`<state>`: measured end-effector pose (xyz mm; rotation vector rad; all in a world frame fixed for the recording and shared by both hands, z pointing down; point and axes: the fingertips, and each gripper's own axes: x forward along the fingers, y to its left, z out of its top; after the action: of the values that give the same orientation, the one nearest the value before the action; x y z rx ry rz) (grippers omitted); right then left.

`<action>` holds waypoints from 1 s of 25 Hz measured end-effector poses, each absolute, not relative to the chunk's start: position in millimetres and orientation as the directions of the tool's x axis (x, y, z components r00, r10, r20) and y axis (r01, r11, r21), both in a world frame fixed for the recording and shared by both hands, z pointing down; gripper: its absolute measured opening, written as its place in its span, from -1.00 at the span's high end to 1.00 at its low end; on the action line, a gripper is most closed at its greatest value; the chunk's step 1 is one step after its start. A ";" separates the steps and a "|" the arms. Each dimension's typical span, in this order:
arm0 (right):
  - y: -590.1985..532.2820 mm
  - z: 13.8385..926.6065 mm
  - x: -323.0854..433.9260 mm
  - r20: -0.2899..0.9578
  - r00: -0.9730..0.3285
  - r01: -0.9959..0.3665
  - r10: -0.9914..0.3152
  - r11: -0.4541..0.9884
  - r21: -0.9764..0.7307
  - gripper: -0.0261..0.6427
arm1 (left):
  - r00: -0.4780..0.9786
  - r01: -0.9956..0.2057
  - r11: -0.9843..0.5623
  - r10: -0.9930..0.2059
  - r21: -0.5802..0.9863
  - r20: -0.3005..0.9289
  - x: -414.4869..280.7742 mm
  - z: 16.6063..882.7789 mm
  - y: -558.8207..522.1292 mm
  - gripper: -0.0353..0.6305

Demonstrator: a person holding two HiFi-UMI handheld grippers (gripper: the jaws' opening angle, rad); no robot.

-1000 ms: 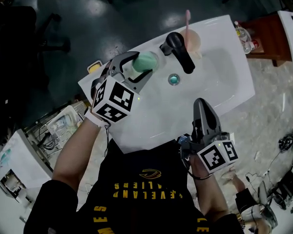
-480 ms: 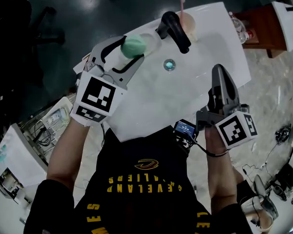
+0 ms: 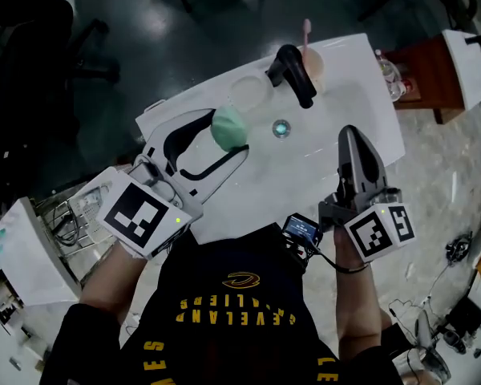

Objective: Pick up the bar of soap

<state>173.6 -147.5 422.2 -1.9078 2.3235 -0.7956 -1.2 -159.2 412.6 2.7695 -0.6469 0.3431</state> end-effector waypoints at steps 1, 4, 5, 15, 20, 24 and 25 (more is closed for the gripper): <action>-147.1 420.6 171.2 0.288 -0.252 -0.907 -0.924 0.121 -0.404 0.87 | 0.875 -0.461 -0.855 -0.396 0.236 0.278 -3.3 410.2 -154.5 0.11; -142.5 416.2 161.6 0.289 -0.270 -0.899 -0.918 0.133 -0.417 0.87 | 0.883 -0.463 -0.826 -0.399 0.323 0.246 -9.8 406.8 -140.3 0.11; -139.1 414.0 157.4 0.288 -0.277 -0.896 -0.917 0.138 -0.423 0.87 | 0.886 -0.462 -0.813 -0.400 0.354 0.236 -12.1 406.4 -134.6 0.11; -117.0 392.6 111.9 0.232 -0.418 -0.840 -0.878 0.277 -0.466 0.87 | 0.872 -0.479 -0.749 -0.465 0.457 0.151 -31.9 388.6 -96.4 0.11; -116.6 368.3 104.5 0.185 -0.453 -0.818 -0.872 0.324 -0.475 0.87 | 0.858 -0.488 -0.728 -0.500 0.481 0.113 -43.5 373.2 -82.1 0.11; -115.3 345.6 102.4 0.142 -0.466 -0.811 -0.873 0.357 -0.463 0.87 | 0.853 -0.493 -0.726 -0.512 0.480 0.101 -48.1 365.9 -71.5 0.11; -113.8 342.2 101.9 0.136 -0.469 -0.810 -0.873 0.363 -0.461 0.87 | 0.853 -0.493 -0.726 -0.512 0.480 0.101 -47.9 365.0 -69.4 0.11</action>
<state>101.9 -113.8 342.2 -1.5417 2.4824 -0.7208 -47.9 -69.4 365.0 2.5255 -0.7353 -0.0522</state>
